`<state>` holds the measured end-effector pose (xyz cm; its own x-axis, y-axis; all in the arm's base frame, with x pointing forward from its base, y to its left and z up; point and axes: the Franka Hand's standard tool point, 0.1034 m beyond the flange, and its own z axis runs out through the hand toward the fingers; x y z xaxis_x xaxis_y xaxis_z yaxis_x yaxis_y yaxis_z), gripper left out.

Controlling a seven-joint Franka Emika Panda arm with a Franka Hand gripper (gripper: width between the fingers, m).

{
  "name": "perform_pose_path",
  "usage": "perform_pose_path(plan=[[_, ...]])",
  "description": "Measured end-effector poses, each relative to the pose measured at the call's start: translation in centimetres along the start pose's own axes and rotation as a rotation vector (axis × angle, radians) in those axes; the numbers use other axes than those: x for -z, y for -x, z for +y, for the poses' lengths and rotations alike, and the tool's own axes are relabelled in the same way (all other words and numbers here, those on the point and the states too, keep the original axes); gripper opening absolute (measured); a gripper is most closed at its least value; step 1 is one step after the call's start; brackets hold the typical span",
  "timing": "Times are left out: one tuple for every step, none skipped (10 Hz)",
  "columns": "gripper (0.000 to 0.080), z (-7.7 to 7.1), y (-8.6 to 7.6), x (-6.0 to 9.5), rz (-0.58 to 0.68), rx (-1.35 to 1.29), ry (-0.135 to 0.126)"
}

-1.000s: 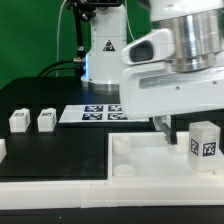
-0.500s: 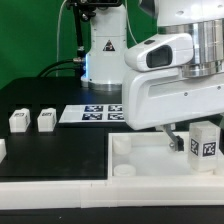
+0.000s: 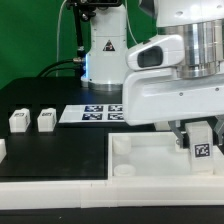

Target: Assemble one leg

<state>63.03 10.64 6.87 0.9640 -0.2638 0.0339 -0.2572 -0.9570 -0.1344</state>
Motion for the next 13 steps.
perform_pose_path(plan=[[0.0291, 0.08, -0.18, 0.14, -0.018, -0.175, 0.006], [0.0291, 0.05, -0.03, 0.11, -0.037, -0.351, 0.012], [0.0291, -0.19, 0.14, 0.17, -0.061, -0.568, 0.017], [0.0291, -0.09, 0.16, 0.01, -0.075, -0.796, 0.007], [0.0291, -0.01, 0.22, -0.18, -0.083, -0.933, 0.002], [0.0292, -0.04, 0.35, -0.36, -0.089, -1.052, -0.004], [0.0292, -0.16, 0.40, -0.40, -0.097, -1.177, -0.007], [0.0292, -0.19, 0.42, -0.42, -0.102, -1.241, -0.012], [0.0292, -0.18, 0.44, -0.43, -0.101, -1.235, -0.012], [0.0338, -0.17, 0.45, -0.46, -0.101, -1.204, -0.013], [0.0522, -0.18, 0.46, -0.47, -0.101, -1.181, -0.014], [0.0522, -0.31, 0.51, -0.47, -0.101, -1.154, -0.016], [0.0622, -0.60, 0.62, -0.46, -0.100, -1.020, -0.025]])
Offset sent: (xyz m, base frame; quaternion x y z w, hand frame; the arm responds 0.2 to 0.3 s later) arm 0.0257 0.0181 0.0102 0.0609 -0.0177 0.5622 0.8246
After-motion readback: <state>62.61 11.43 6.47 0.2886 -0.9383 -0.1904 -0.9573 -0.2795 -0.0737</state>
